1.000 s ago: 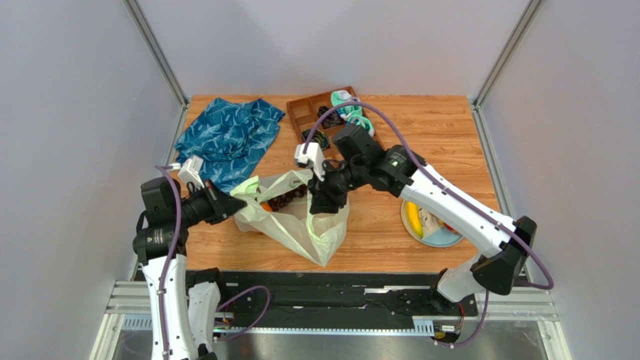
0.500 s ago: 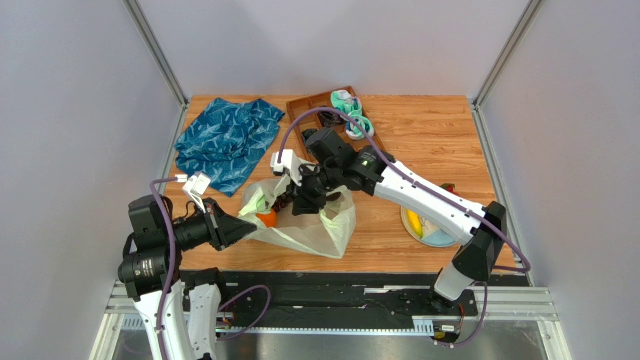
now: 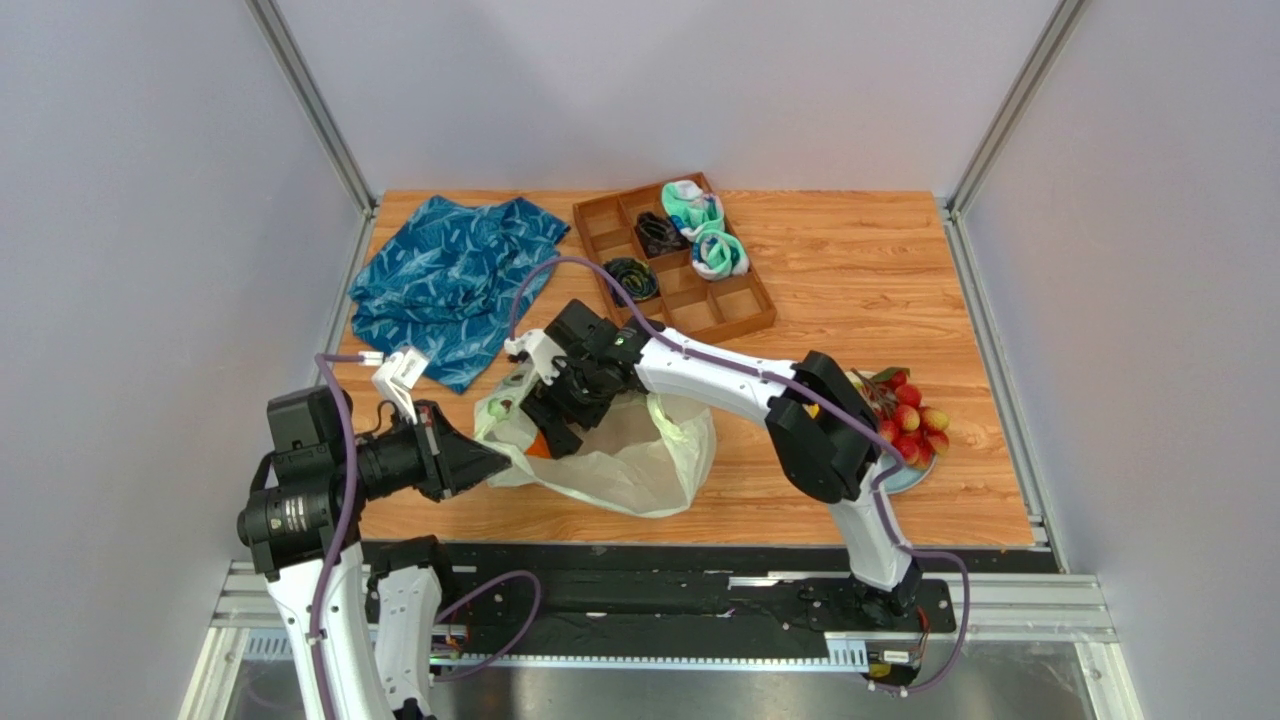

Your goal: Take the fake fruits out of the plastic bag

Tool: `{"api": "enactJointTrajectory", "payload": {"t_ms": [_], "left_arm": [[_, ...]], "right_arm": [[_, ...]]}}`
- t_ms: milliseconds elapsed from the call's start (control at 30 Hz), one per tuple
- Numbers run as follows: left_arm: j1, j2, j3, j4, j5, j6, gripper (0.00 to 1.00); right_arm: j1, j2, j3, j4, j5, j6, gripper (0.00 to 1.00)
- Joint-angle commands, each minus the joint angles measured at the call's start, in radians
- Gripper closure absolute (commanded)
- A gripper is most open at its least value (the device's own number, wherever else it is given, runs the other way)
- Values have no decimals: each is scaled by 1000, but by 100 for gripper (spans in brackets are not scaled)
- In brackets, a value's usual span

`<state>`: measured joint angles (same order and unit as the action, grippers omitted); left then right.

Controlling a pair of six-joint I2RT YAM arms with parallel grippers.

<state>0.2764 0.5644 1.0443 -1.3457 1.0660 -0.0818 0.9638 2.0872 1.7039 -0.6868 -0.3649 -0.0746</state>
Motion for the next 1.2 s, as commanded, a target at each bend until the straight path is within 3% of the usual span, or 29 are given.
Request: {"api": "enactJointTrajectory", "payload": {"t_ms": [0,33,167,300,467,500,600,633,733,867,1167], "left_arm": [[15,35,95,-84,94,111,100],[21,38,108,-104,118,122,100],[41,61,132,-132,141,152,100],[60,52,117,-122,124,142,100],[84,42,91,-87,130,110,100],[87,40,83,-84,134,108,100],[93,38,88,-82,130,108,100],[92,35,88,-79,124,103,100],[95,23,60,-41,118,86,100],[95,15,2,39,104,14,100],[95,55,-105,325,100,-159,100]], "right_arm": [[-20,62,131,75,-87,160,13],[-20,74,140,78,-113,179,0],[-17,115,149,112,-230,243,0],[22,154,145,66,-103,223,0],[45,217,146,99,-57,243,2],[47,226,157,99,-27,242,5],[47,240,204,95,0,188,30],[46,232,212,90,4,173,43],[15,166,189,87,-34,144,60],[-39,4,129,12,-92,90,67],[-102,-323,2,-160,-138,-97,71]]}}
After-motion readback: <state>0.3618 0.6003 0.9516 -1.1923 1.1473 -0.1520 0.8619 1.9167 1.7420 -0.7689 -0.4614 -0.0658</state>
